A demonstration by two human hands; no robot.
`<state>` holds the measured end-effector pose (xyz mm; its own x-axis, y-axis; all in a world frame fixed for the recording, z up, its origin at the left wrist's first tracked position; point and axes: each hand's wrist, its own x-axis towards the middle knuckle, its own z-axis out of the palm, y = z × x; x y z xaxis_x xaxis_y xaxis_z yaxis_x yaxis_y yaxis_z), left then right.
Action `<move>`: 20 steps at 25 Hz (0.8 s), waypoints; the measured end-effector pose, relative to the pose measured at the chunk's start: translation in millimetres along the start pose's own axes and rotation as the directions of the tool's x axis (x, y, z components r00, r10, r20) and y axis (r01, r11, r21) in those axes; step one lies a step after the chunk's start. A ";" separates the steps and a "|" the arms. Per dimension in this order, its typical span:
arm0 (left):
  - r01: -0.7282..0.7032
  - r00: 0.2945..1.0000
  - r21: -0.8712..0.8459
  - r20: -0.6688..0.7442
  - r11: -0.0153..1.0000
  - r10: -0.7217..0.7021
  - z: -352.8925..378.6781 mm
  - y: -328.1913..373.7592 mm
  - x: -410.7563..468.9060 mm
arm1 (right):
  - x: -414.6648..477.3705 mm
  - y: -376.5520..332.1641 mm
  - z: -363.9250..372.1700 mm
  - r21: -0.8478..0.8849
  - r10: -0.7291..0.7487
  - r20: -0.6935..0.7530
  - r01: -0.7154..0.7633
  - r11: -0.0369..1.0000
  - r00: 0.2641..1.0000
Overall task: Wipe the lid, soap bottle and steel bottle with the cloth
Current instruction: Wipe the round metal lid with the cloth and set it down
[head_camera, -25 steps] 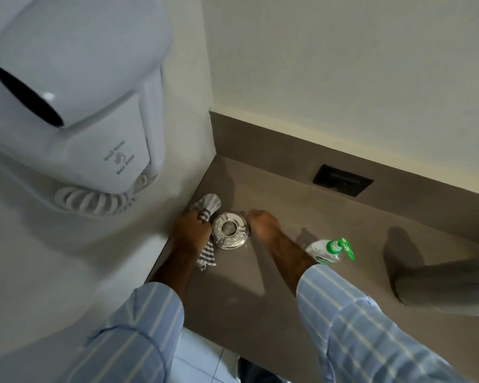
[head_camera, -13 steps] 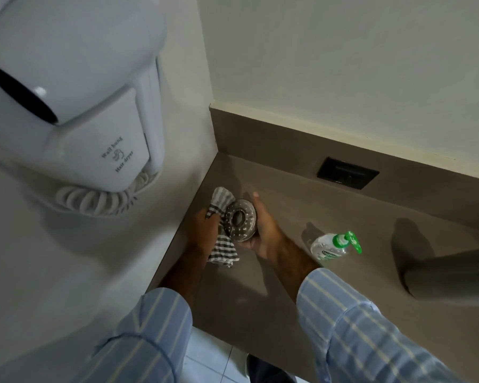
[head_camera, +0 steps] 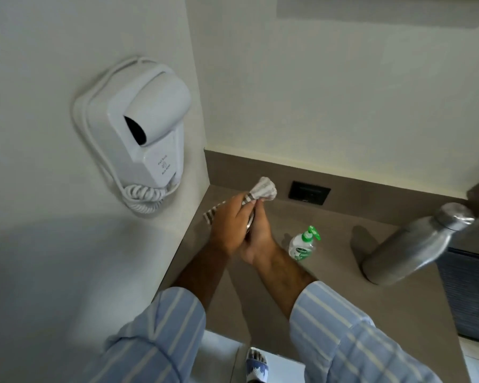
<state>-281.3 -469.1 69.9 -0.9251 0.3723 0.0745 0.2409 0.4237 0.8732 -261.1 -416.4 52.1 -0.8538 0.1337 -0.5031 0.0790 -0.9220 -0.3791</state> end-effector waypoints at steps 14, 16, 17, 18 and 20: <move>-0.074 0.973 -0.118 -0.225 0.990 0.046 -65.2 30.3 -94.4 | -126.4 -51.9 -22.0 0.087 -0.236 -0.063 0.241 0.967 0.970; -0.117 0.966 0.000 -0.233 0.993 0.114 -60.5 50.8 -80.6 | -132.1 -36.2 -20.6 0.043 -0.200 -0.038 0.201 0.979 0.979; -0.157 0.977 0.034 -0.143 0.987 0.160 -52.2 61.7 -77.1 | -133.3 -27.3 -16.3 0.017 -0.187 -0.005 0.187 0.982 0.982; -0.204 0.978 0.051 -0.030 0.978 0.206 -40.5 69.4 -77.9 | -132.0 -20.6 -12.2 0.020 -0.187 0.032 0.186 0.982 0.982; -0.333 0.941 0.061 0.086 0.941 0.328 -18.9 73.1 -87.1 | -129.4 -19.4 -2.7 0.107 -0.242 0.033 0.237 0.966 0.970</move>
<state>-188.7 -486.2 136.3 -0.7662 0.5599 0.3152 0.5531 0.3250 0.7671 -150.8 -414.8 122.4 -0.8641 0.3405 -0.3706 -0.1812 -0.8975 -0.4021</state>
